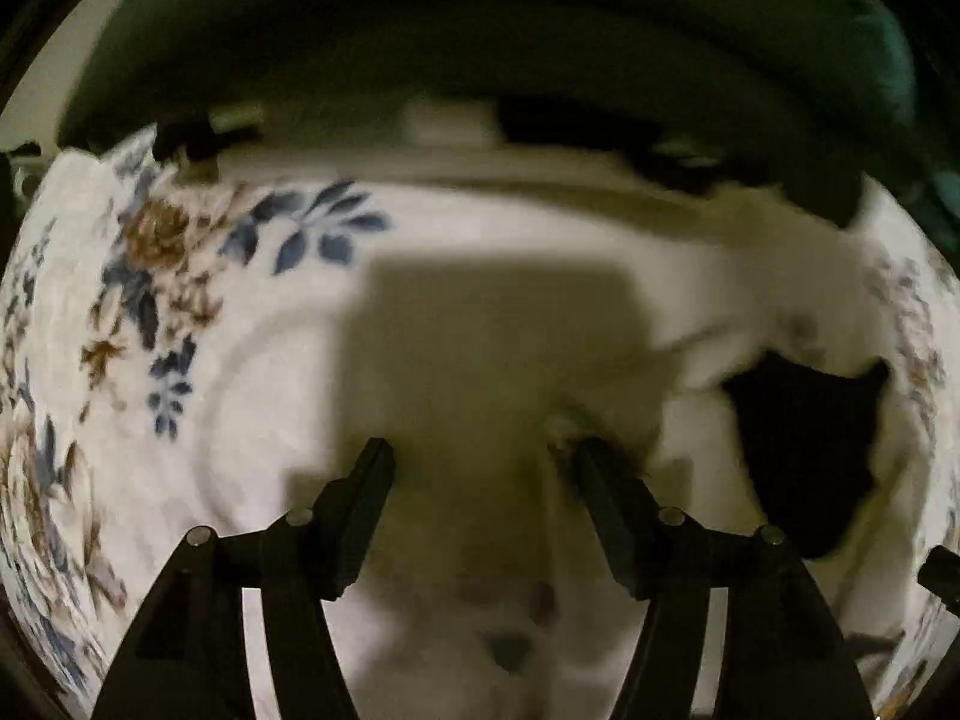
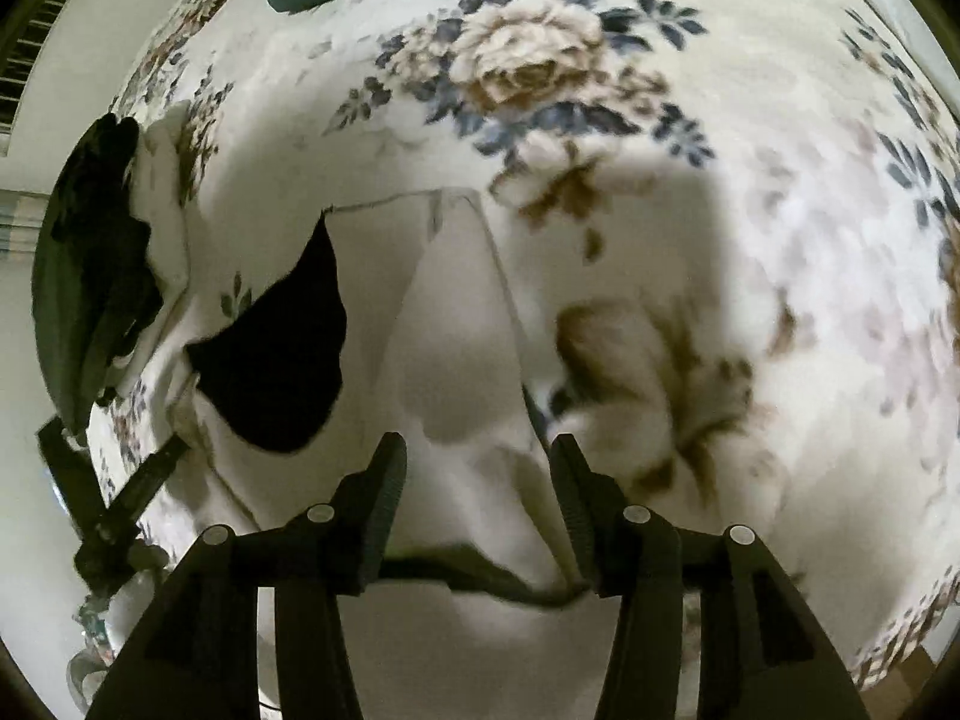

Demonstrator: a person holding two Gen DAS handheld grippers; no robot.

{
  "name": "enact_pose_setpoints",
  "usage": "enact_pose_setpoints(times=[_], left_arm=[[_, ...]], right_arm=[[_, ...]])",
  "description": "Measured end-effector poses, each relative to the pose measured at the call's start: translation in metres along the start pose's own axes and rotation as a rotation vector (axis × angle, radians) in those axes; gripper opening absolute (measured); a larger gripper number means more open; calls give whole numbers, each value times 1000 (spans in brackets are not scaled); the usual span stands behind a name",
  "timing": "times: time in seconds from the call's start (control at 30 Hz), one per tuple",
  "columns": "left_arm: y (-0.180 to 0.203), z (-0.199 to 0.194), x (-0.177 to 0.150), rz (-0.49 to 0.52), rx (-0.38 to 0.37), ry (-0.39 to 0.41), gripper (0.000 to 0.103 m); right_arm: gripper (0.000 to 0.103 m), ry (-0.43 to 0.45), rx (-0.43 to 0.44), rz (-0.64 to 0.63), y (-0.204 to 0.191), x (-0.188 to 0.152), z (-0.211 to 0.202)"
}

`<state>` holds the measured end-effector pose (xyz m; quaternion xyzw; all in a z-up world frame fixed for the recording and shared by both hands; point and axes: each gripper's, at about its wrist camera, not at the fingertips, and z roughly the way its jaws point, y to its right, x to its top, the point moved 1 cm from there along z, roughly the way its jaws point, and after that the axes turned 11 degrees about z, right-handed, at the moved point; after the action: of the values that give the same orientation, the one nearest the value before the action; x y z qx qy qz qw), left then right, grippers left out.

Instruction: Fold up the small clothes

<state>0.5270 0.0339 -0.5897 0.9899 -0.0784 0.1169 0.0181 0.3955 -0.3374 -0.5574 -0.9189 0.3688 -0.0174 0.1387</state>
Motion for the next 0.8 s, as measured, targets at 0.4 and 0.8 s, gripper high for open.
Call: enact_pose_setpoints(times=[0.4,0.8], left_arm=[[-19,-55,-3,-40,-305,84,61],[59,-6,20,406,-134,41,6]], right_arm=[[66,-14,-5,-33,-9,32,-7],[66,-54,-156,-420,-99,97,65]])
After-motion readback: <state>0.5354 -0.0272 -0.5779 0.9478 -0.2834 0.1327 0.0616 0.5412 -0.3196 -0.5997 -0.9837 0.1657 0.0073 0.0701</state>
